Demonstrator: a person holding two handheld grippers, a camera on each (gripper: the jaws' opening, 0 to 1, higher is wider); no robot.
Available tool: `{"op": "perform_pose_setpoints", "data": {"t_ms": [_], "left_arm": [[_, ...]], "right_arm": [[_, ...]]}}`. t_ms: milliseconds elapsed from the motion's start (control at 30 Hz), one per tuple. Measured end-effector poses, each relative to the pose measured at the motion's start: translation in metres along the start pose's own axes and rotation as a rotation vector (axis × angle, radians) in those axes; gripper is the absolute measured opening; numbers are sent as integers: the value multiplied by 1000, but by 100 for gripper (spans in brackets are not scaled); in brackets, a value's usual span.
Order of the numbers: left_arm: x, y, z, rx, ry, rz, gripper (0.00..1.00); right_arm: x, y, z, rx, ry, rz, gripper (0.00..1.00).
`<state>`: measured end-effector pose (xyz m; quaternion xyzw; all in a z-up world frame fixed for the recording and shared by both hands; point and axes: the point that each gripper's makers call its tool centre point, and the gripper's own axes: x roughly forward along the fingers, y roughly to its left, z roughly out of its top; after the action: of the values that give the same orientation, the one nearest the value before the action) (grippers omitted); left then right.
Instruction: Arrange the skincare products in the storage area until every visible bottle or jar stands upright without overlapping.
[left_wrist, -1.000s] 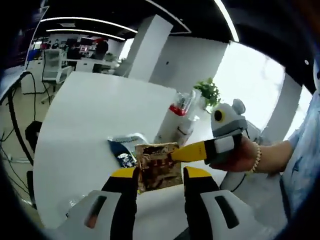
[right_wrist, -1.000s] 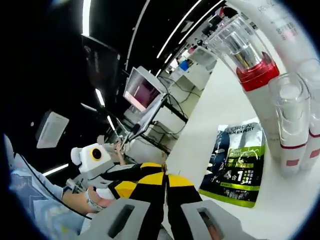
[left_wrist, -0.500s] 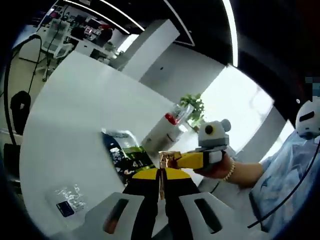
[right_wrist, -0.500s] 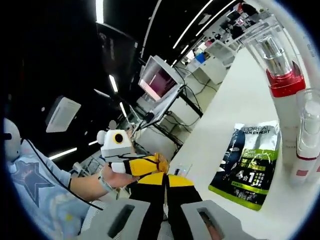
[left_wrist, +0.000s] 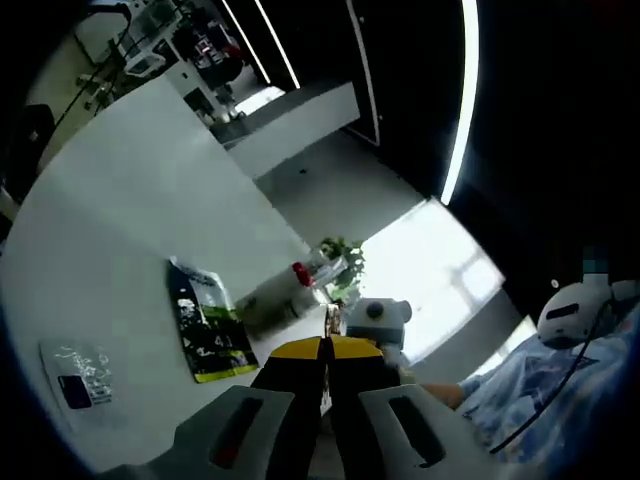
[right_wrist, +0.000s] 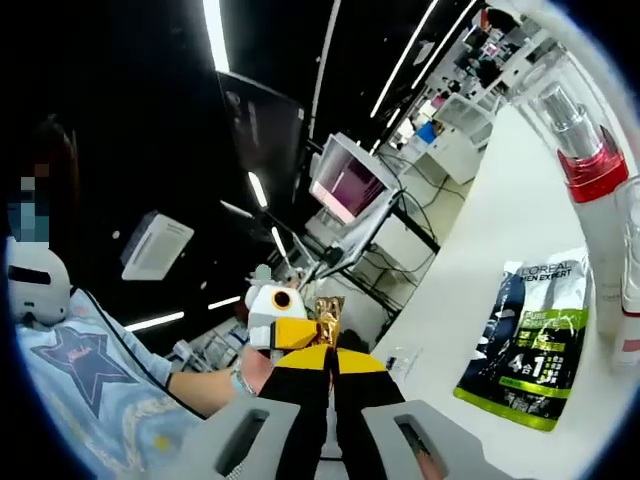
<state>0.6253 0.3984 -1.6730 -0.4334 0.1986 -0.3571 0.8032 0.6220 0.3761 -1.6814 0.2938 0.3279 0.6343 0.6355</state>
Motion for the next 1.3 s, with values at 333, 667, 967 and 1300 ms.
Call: {"op": "perform_pose_setpoints", "data": {"t_ms": [333,667,967,1300], "left_arm": [[4,-19,-4,-41,-10,-110,0],[9,-7,-10,22,42,-65,0],[12,-21,-19,-88,69,-177,0],[18,-24,-38,2,197,-183,0]], "right_arm": [[-6,5,3,72,-1,54,0],[8,9,-10,-24,11,32,0],[12,28,-28,32,129,140,0],[16,35,-51,-83,236,138,0]]}}
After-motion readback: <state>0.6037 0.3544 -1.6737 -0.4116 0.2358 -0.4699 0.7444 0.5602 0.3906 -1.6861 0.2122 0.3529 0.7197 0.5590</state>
